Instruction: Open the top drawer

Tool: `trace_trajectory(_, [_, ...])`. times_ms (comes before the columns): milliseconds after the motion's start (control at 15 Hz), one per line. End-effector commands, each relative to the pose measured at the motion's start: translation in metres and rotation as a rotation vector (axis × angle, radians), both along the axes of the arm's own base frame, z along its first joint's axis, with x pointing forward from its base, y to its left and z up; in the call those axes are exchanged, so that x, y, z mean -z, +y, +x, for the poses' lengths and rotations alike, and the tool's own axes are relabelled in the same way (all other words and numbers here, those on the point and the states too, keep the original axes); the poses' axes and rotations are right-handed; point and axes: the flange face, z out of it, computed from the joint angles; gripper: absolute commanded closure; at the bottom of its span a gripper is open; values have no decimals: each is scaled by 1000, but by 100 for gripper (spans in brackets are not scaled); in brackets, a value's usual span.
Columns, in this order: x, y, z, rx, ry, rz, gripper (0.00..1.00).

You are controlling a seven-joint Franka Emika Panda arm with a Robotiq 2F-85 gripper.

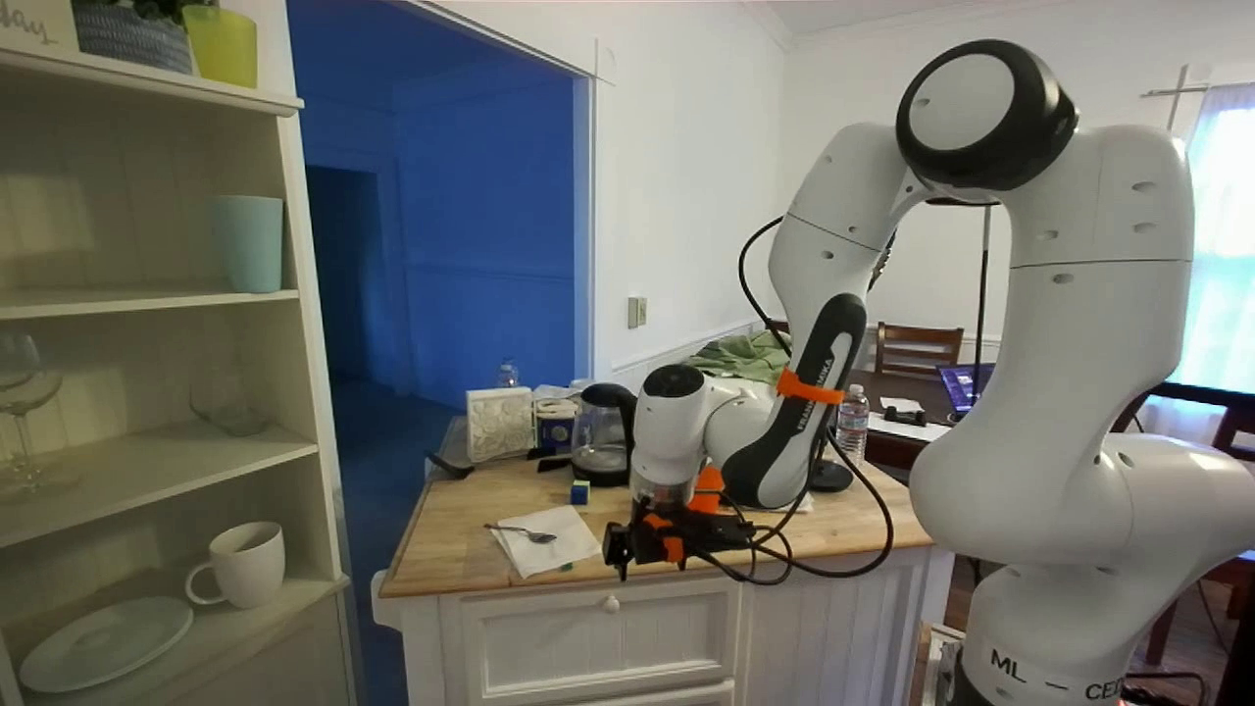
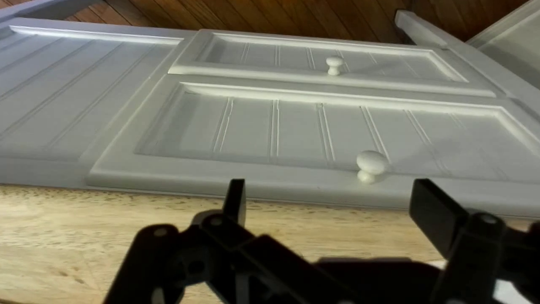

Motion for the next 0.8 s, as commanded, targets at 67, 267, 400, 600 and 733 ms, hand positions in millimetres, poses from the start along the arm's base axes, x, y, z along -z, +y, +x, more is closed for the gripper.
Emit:
trace_trajectory(67, [38, 0, 9, 36, 48, -26, 0])
trace_trajectory(267, [33, -1, 4, 30, 53, -22, 0])
trace_trajectory(400, [37, 0, 6, 32, 63, -11, 0])
trace_trajectory(600, [38, 5, 13, 31, 10, 31, 0])
trace_trajectory(733, [41, 10, 13, 34, -7, 63, 0])
